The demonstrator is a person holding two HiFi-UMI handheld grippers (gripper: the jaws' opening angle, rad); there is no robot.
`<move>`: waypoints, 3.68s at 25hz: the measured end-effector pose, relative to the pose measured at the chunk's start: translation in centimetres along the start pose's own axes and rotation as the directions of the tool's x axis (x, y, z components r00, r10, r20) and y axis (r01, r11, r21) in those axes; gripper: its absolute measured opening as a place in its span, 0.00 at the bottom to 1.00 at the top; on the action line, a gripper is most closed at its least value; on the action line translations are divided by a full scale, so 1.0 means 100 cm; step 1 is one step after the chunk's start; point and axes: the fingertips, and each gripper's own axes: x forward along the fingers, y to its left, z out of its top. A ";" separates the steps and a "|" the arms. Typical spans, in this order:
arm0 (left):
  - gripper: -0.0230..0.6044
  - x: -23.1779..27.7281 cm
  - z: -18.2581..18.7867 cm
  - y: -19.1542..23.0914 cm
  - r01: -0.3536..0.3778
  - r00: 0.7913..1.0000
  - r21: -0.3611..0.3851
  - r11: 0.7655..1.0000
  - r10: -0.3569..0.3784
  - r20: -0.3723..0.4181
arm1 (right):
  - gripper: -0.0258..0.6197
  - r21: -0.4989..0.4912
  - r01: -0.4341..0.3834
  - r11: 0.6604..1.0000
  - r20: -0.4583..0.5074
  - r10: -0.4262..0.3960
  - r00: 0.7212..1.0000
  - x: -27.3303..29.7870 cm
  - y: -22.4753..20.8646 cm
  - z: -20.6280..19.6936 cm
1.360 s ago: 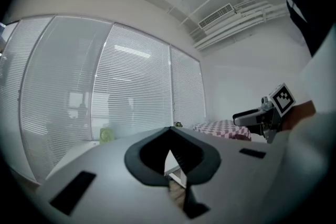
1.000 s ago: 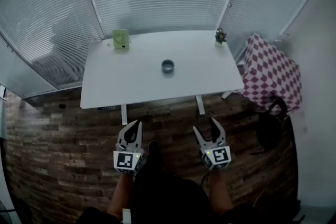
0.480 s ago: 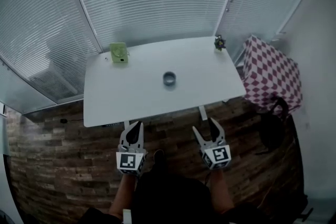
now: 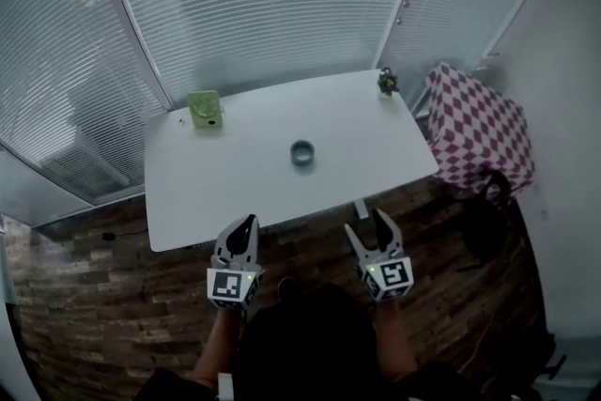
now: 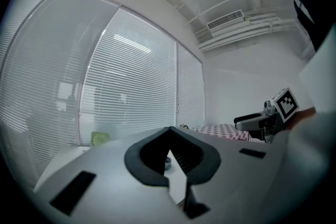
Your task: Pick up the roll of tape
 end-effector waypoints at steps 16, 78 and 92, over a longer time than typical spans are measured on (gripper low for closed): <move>0.05 0.033 0.000 0.017 0.029 1.000 -0.011 1.000 -0.029 -0.007 | 0.47 -0.013 -0.086 0.996 -0.070 0.085 0.994 0.049 0.004 -0.019; 0.05 0.108 -0.003 0.060 -0.078 0.996 -0.078 0.994 0.073 -0.055 | 0.39 0.031 -0.493 0.869 -0.567 0.421 0.708 0.286 0.011 -0.167; 0.05 0.105 -0.008 0.072 -0.102 0.991 -0.070 0.992 0.096 -0.088 | 0.40 -0.159 -0.649 0.744 -0.679 0.395 0.619 0.320 0.027 -0.201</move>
